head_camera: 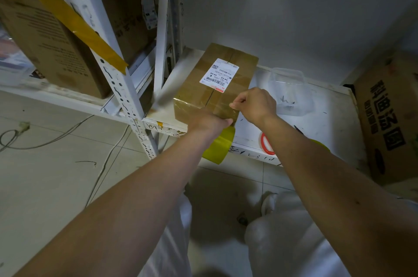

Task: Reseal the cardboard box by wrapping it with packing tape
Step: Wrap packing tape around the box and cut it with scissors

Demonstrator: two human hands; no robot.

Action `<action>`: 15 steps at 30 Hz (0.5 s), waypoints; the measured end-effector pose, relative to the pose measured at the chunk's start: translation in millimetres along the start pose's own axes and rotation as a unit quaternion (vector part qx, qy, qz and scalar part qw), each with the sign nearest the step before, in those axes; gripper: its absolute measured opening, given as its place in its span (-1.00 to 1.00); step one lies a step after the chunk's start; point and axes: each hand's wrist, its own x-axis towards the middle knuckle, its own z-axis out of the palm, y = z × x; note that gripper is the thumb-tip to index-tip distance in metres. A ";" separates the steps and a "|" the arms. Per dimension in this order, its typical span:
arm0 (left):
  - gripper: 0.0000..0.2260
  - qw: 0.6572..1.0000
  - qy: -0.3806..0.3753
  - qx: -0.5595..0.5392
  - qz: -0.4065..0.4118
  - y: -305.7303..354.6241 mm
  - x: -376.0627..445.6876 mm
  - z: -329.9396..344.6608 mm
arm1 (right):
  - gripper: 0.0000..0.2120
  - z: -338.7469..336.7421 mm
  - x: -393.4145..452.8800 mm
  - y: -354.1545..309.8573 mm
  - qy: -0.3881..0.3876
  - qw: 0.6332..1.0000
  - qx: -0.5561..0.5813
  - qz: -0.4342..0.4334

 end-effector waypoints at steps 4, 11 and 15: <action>-0.61 1.000 0.006 0.016 -0.008 -1.0 1.1 2.1 | -0.89 3.0 -1.9 2.2 0.004 1.000 -0.005 0.006; -0.63 1.000 0.000 0.007 -0.010 1.3 3.3 -0.5 | -0.89 4.7 -7.0 -1.4 0.040 0.998 -0.051 -0.012; -0.63 1.000 -0.002 -0.009 -0.007 -2.3 4.9 3.0 | -0.85 7.1 -12.0 -6.1 0.041 0.996 -0.085 0.007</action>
